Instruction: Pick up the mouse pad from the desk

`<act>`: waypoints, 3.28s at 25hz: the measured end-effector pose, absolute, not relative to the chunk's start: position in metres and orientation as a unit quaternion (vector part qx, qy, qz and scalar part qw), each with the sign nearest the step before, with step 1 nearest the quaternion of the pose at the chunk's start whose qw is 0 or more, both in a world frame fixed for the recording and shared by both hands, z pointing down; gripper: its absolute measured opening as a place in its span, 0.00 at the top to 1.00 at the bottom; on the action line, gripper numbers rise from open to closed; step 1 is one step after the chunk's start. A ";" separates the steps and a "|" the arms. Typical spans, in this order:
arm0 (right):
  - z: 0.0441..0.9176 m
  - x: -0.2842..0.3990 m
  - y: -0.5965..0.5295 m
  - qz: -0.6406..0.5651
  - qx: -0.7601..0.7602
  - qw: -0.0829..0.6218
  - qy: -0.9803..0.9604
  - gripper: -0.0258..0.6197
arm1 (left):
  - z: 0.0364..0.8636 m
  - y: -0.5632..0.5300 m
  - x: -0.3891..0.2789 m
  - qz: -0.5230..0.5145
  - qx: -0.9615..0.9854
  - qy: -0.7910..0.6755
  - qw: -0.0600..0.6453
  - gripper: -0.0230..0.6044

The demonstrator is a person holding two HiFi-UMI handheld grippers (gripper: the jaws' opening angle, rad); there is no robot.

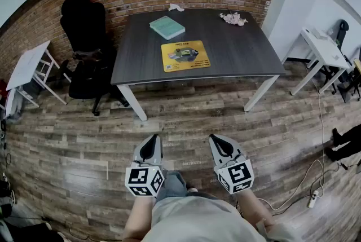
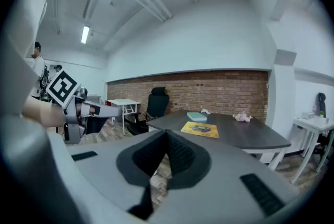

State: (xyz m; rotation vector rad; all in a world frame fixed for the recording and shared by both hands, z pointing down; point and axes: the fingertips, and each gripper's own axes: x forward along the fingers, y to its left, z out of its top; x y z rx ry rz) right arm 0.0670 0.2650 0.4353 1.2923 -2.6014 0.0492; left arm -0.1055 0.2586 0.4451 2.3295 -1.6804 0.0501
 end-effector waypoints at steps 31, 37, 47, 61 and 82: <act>0.437 0.076 0.291 0.036 0.429 0.083 -0.899 0.35 | 0.453 0.291 -0.070 0.033 0.829 -0.538 0.147 0.38; 0.437 0.078 0.247 0.038 0.433 0.071 -0.898 0.32 | 0.452 0.244 -0.067 0.038 0.834 -0.534 0.135 0.38; 0.445 0.074 0.128 0.035 0.445 0.087 -0.891 0.31 | 0.457 0.125 -0.068 0.046 0.844 -0.518 0.131 0.37; 0.433 0.049 -0.037 0.034 0.465 0.092 -0.880 0.31 | 0.450 -0.041 -0.096 0.050 0.853 -0.503 0.133 0.34; 0.451 0.038 -0.150 0.047 0.491 0.113 -0.862 0.31 | 0.489 -0.163 -0.129 0.058 0.849 -0.495 0.176 0.32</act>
